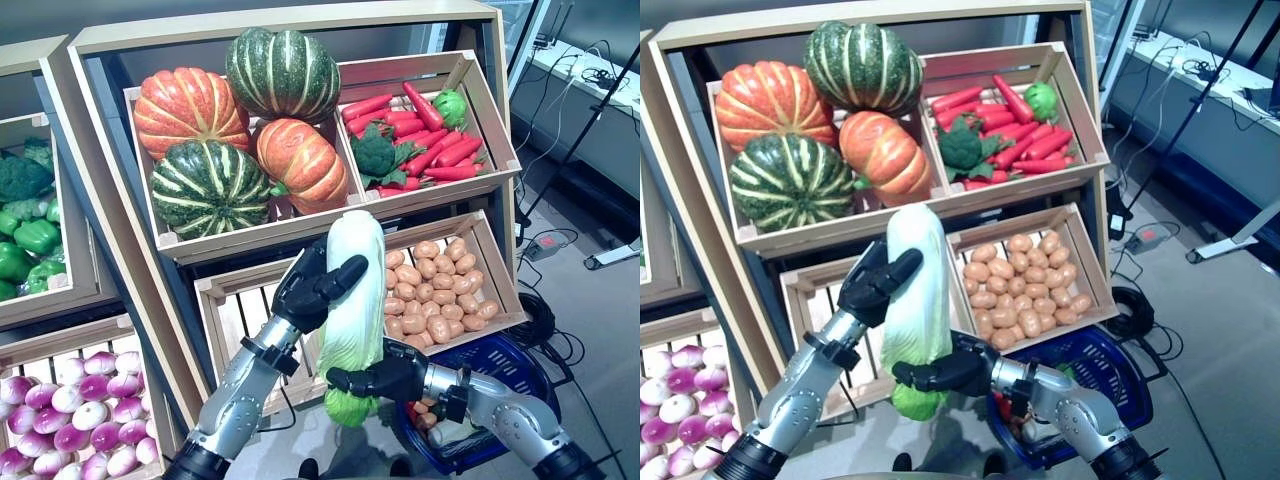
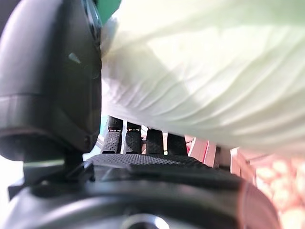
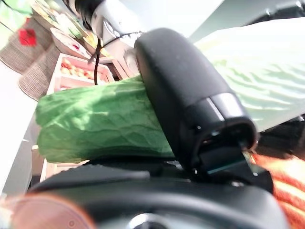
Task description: Put vegetables into the basket
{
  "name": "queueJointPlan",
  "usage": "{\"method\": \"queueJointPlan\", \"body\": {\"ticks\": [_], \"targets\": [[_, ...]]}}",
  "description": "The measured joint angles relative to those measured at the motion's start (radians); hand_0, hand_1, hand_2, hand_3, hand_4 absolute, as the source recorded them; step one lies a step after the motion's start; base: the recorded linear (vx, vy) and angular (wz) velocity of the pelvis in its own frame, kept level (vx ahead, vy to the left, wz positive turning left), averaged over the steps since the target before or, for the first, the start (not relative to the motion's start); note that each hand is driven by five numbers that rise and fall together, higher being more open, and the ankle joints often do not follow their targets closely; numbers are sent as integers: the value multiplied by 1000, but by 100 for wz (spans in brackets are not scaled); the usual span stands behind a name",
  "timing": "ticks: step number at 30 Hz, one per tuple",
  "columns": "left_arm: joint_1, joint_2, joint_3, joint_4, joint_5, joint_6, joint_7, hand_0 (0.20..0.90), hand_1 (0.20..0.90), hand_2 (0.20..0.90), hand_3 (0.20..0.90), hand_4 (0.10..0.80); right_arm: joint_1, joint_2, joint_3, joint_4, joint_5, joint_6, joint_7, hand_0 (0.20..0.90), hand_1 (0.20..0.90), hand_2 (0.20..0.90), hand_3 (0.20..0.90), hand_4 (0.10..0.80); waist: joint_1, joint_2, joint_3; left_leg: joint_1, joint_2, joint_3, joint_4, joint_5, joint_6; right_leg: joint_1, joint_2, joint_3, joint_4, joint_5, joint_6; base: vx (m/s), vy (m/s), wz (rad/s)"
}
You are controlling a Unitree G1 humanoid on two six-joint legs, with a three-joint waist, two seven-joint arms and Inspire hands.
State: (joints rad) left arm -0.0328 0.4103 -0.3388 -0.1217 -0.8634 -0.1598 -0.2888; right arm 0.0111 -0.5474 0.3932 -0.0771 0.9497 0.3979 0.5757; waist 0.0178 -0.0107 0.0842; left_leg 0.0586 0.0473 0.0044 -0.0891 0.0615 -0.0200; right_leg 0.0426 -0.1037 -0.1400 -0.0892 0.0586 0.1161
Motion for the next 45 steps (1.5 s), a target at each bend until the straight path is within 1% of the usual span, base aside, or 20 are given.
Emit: {"method": "queueJointPlan", "body": {"ticks": [2, 3, 4, 5, 8, 10, 11, 13, 16, 18, 19, 22, 25, 31, 32, 35, 37, 39, 42, 45], "targets": [[13, 37, 33, -21, 115, -1, 38, 900, 900, 900, 900, 800, 47, 0, -25, -4, -4, -10, -58, 300, 300, 300, 300, 400, 0, 0, 0, -2, 0, 0, 0, -2, 3, -1, 0, 0, 0, 0, 0, 47, -29, 1], [25, 46, 56, -28, 156, -6, 54, 900, 900, 900, 900, 800, 70, 1, -36, -4, -3, -11, -87, 300, 300, 300, 300, 400, 0, 1, 0, -3, 0, 0, 0, -3, 4, -2, 0, 0, 0, 0, 0, 36, -31, 0], [43, 47, 88, -29, 218, -30, 79, 900, 900, 900, 900, 800, 107, 12, -65, -3, 2, -22, -123, 300, 300, 300, 300, 400, -1, 2, 0, -6, 0, 0, 0, -3, 5, -5, 0, 0, 0, 0, 0, 0, 0, 0], [67, 48, 127, -29, 270, -44, 112, 900, 900, 900, 900, 800, 139, 25, -97, 1, 2, -45, -159, 300, 300, 300, 300, 400, -3, 3, 1, -10, 0, 0, 0, -4, 5, -9, 0, 0, 0, 0, 0, -85, -25, -2], [123, 64, 233, -14, 365, -81, 226, 900, 900, 900, 900, 800, 196, 54, -199, 30, 6, -151, -261, 300, 300, 300, 300, 400, -5, 12, -1, -57, 0, 0, 0, 3, 4, -58, 0, 0, 0, 3, -4, -204, -26, -2], [126, 78, 259, 12, 389, -96, 284, 900, 900, 900, 900, 800, 193, 55, -247, 69, 38, -223, -325, 300, 300, 300, 300, 400, -5, 19, 3, -101, -1, -1, 1, 19, -2, -103, 2, -1, 3, 12, -4, -332, -29, 4], [126, 79, 268, 28, 400, -113, 317, 900, 900, 900, 900, 800, 182, 67, -280, 95, 47, -276, -359, 300, 300, 300, 300, 400, -4, 25, 14, -131, -2, 0, 3, 28, -4, -133, 3, -2, 6, 20, 0, -325, -27, 5], [120, 79, 268, 47, 403, -130, 374, 900, 900, 900, 900, 800, 139, 88, -328, 134, 86, -364, -418, 300, 300, 300, 300, 400, -5, 38, 70, -183, -3, 2, 14, 42, -4, -185, 3, 1, 17, 32, -3, -311, -28, 1], [84, 78, 264, 58, 430, -138, 436, 900, 900, 900, 900, 800, 62, 122, -376, 158, 142, -481, -479, 300, 300, 300, 300, 400, -16, 47, 192, -268, -3, 3, 66, 44, -6, -277, 2, 3, 80, 32, -7, -238, -23, -3], [36, 78, 263, 78, 440, -142, 470, 900, 900, 900, 900, 800, 0, 156, -396, 174, 169, -550, -510, 300, 300, 300, 300, 400, -29, 43, 282, -323, -2, 6, 101, 45, -9, -342, 2, 12, 136, 25, -16, -156, -32, -5], [23, 78, 262, 86, 440, -142, 477, 900, 900, 900, 900, 800, -14, 167, -401, 178, 170, -562, -516, 300, 300, 300, 300, 400, -30, 41, 302, -331, -2, 9, 107, 45, -9, -355, 2, 16, 148, 24, -18, -147, -33, -13], [-71, 78, 236, 123, 459, -156, 532, 900, 900, 900, 900, 800, -79, 217, -419, 200, 235, -659, -555, 300, 300, 300, 300, 400, -33, 37, 399, -407, -1, 16, 162, 40, -16, -448, 0, 22, 230, 7, -29, -170, -28, -8], [-135, 69, 201, 151, 479, -160, 575, 900, 900, 900, 900, 800, -138, 258, -422, 261, 323, -749, -612, 300, 300, 300, 300, 400, -33, 38, 425, -476, 2, 13, 198, 38, -23, -530, 0, 24, 295, -10, -39, -129, -25, 1], [-175, 58, 178, 174, 519, -198, 627, 900, 900, 900, 900, 800, -187, 316, -432, 294, 459, -933, -701, 300, 300, 300, 300, 400, -33, 39, 438, -552, 3, 4, 258, 28, -34, -625, -2, 31, 395, -49, -48, -72, -8, 2], [-182, 57, 173, 176, 523, -200, 639, 900, 900, 900, 900, 800, -202, 319, -435, 314, 494, -964, -710, 300, 300, 300, 300, 400, -34, 39, 439, -563, 3, 3, 264, 22, -30, -638, -3, 32, 407, -54, -50, -21, 0, 4], [-222, 57, 147, 185, 546, -215, 673, 900, 900, 900, 900, 800, -293, 320, -487, 438, 613, -1011, -734, 300, 300, 300, 300, 400, -27, 39, 438, -620, -1, 3, 301, 15, -36, -701, -6, 45, 452, -65, -58, -52, -8, 1], [-267, 57, 127, 196, 548, -219, 689, 900, 900, 900, 900, 800, -378, 318, -520, 562, 708, -1015, -739, 300, 300, 300, 300, 400, -23, 39, 438, -663, -3, 2, 319, 16, -38, -748, -8, 46, 476, -66, -60, 0, 0, 0], [-304, 57, 106, 204, 549, -219, 700, 900, 900, 900, 900, 800, -421, 319, -522, 632, 743, -1013, -767, 300, 300, 300, 300, 400, -22, 40, 439, -689, -3, 0, 329, 17, -40, -777, -9, 46, 494, -68, -63, 0, 0, 0], [-354, 56, 68, 208, 558, -219, 718, 900, 900, 900, 900, 800, -475, 316, -510, 715, 747, -980, -830, 300, 300, 300, 300, 400, -11, 41, 439, -711, -3, -1, 332, 20, -43, -805, -9, 46, 508, -70, -66, -3, -47, 0], [-388, 52, 56, 208, 582, -219, 724, 900, 900, 900, 900, 800, -518, 299, -493, 772, 744, -917, -860, 300, 300, 300, 300, 400, 0, 43, 439, -731, -3, -5, 334, 24, -45, -826, -9, 44, 514, -72, -69, -32, -23, 3]]}}
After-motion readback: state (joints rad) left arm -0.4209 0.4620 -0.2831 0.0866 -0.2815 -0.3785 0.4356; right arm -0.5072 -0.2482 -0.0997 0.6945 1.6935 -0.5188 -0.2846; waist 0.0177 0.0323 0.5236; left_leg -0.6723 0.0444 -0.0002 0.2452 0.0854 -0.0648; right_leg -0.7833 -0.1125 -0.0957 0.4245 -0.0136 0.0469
